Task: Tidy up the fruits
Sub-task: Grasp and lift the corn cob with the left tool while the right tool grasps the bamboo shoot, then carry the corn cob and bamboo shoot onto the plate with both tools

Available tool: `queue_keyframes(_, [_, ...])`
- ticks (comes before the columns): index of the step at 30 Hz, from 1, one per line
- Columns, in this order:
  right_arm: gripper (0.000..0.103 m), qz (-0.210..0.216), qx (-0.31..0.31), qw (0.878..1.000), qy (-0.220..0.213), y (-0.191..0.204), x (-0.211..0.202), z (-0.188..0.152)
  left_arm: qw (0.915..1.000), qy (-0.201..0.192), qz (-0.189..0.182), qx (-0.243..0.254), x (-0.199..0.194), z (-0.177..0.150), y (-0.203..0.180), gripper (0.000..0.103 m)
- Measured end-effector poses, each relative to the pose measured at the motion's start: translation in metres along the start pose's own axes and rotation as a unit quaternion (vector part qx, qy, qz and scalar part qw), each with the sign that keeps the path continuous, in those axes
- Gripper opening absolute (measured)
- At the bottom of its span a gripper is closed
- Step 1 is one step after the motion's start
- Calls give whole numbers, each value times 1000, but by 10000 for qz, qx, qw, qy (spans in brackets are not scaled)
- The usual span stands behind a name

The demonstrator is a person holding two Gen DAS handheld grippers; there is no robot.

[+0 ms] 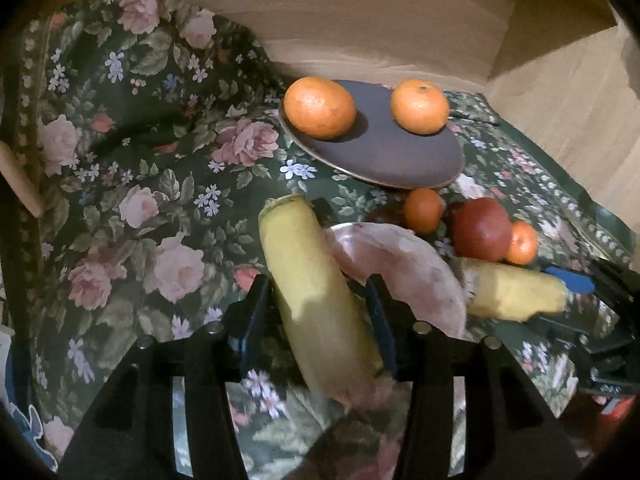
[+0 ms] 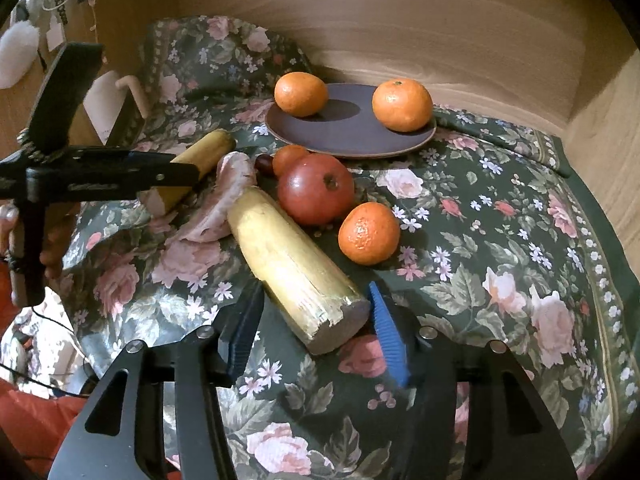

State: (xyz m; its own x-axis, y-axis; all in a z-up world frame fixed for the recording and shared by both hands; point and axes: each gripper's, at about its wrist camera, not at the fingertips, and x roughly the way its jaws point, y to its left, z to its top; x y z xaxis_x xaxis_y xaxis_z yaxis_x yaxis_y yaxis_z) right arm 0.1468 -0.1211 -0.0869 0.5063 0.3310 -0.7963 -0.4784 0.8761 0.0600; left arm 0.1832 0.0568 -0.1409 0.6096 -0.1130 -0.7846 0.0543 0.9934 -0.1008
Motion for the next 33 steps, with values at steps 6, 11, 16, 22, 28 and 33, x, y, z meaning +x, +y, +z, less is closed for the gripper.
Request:
queue_keyframes(6, [45, 10, -75, 10000, 41, 7, -9, -2, 9999, 49, -119, -79, 7, 2, 7, 47])
queue_keyframes(11, [42, 134, -121, 9997, 160, 9, -13, -4, 9997, 86, -169, 119, -9, -7, 13, 40])
queue_keyframes(16, [47, 239, -94, 9994, 230, 6, -2, 5, 9991, 101, -211, 343, -30, -28, 16, 38])
queue_keyframes(22, [53, 256, -279, 9988, 314, 7, 14, 19, 9986, 178, -331, 359, -41, -39, 22, 38])
queue_keyframes(28, [54, 171, -749, 9963, 387, 17, 20, 31, 9982, 261, -353, 405, -33, -30, 19, 38])
queue_keyframes(33, [51, 0, -933, 9946, 451, 26, 25, 29, 9982, 227, -328, 451, -24, -25, 16, 38])
